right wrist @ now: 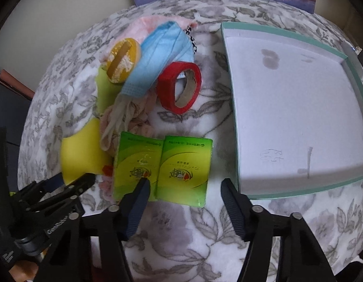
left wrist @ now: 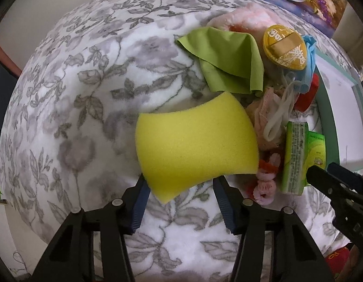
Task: Organize soft objects
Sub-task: 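Move left tool to yellow sponge while right tool approaches green tissue packs, then close left tool on yellow sponge while right tool grasps a green tissue pack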
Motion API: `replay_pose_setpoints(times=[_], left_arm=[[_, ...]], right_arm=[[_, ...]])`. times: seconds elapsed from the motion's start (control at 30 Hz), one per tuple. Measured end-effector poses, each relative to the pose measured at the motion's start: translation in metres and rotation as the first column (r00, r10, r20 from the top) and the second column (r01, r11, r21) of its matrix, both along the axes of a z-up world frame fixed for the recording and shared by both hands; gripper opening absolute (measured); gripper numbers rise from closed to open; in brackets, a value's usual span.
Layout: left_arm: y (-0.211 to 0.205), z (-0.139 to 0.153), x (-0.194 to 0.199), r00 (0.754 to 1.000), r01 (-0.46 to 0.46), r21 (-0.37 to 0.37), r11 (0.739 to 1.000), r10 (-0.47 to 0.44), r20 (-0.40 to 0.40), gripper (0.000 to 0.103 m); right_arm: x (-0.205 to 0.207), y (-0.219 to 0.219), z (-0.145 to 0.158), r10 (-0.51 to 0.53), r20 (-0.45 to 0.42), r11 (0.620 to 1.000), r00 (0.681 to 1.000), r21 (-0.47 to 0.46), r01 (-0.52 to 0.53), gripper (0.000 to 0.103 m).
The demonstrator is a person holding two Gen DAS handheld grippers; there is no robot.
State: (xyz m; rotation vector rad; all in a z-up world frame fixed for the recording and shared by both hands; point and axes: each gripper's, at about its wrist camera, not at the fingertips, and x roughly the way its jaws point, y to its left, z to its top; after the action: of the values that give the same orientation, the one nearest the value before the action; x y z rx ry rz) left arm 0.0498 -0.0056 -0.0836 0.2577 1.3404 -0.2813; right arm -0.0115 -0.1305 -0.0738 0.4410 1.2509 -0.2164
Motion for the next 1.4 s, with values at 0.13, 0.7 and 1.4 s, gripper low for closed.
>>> replay_pose_setpoints(times=[0.13, 0.7, 1.4], left_arm=[[-0.004, 0.0, -0.001, 1.0, 0.017, 0.015, 1.0, -0.017, 0.007, 0.055], [0.025, 0.004, 0.017, 0.998, -0.056, -0.034, 0.998, 0.056, -0.001, 0.041], [0.044, 0.036, -0.003, 0.991, -0.095, -0.074, 0.993, 0.101, 0.092, 0.033]], right_arm=[[0.005, 0.003, -0.002, 0.013, -0.011, 1.0, 1.0, -0.021, -0.013, 0.062], [0.019, 0.013, -0.021, 0.044, -0.03, 0.999, 0.999, -0.009, -0.044, 0.053], [0.004, -0.005, 0.004, 0.014, 0.041, 0.997, 0.999, 0.075, -0.017, 0.024]])
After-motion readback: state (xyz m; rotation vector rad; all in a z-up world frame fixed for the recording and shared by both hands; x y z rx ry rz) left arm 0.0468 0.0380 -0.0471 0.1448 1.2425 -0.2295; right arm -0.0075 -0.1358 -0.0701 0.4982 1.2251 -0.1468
